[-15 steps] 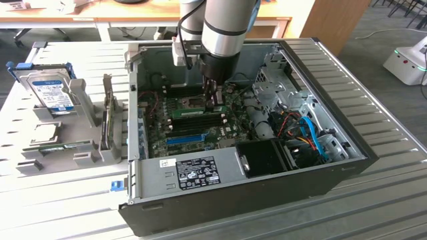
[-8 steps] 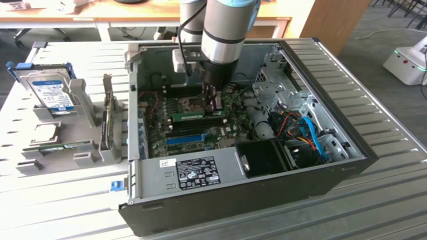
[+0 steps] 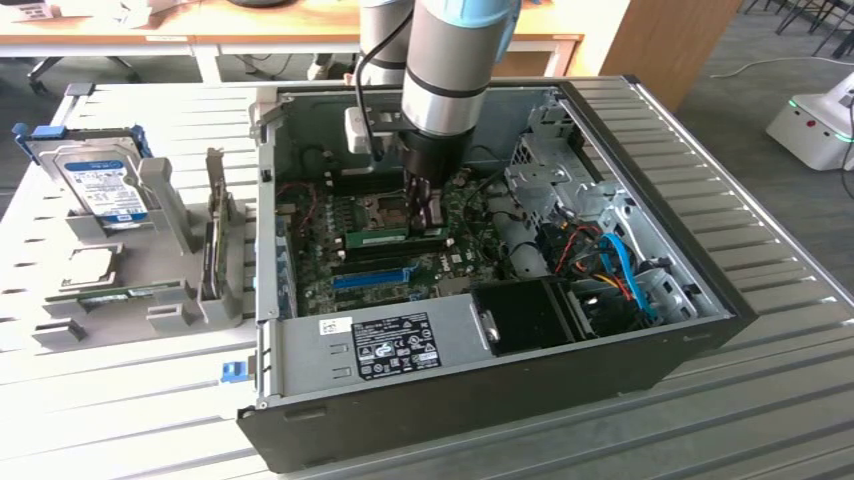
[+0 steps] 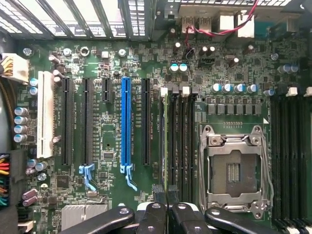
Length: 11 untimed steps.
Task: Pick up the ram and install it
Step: 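Insert the ram into the slot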
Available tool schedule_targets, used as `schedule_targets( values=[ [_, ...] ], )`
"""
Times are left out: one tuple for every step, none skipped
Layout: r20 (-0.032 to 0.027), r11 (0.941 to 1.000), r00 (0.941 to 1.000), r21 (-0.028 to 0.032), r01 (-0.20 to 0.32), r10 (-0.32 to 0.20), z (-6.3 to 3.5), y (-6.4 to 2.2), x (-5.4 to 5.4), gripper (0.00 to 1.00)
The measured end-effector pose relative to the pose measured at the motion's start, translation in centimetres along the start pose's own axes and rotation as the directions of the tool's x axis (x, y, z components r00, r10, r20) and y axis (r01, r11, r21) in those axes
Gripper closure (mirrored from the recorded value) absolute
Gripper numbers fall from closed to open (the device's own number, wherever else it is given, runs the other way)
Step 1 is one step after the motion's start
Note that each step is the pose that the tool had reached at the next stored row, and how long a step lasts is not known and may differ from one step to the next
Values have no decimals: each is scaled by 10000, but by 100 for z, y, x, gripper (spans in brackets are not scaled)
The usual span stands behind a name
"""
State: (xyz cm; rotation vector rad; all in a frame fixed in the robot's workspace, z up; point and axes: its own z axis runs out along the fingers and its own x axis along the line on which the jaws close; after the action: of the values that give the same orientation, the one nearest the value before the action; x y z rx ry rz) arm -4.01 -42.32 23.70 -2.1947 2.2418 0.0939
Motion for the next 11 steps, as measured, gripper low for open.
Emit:
schedule_targets(
  values=[
    [0,10000,10000,0,-1,1,10,0,0,88],
    [0,10000,10000,0,0,0,18,-1,1,88],
    [0,10000,10000,0,0,0,22,-1,1,88],
    [-3,10000,10000,0,-1,1,23,-1,2,88],
    [-3,10000,10000,0,0,0,23,-1,2,88],
    [-2,10000,10000,0,0,0,23,-1,1,88],
    [0,10000,10000,1,0,0,24,-1,1,88],
    [1,10000,10000,1,0,0,25,-1,1,88],
    [0,10000,10000,1,0,0,25,-1,1,88],
    [-6,10000,10000,2,-1,1,26,-1,-3,88],
    [-27,10000,10000,3,-4,4,26,0,-8,88]
  ],
)
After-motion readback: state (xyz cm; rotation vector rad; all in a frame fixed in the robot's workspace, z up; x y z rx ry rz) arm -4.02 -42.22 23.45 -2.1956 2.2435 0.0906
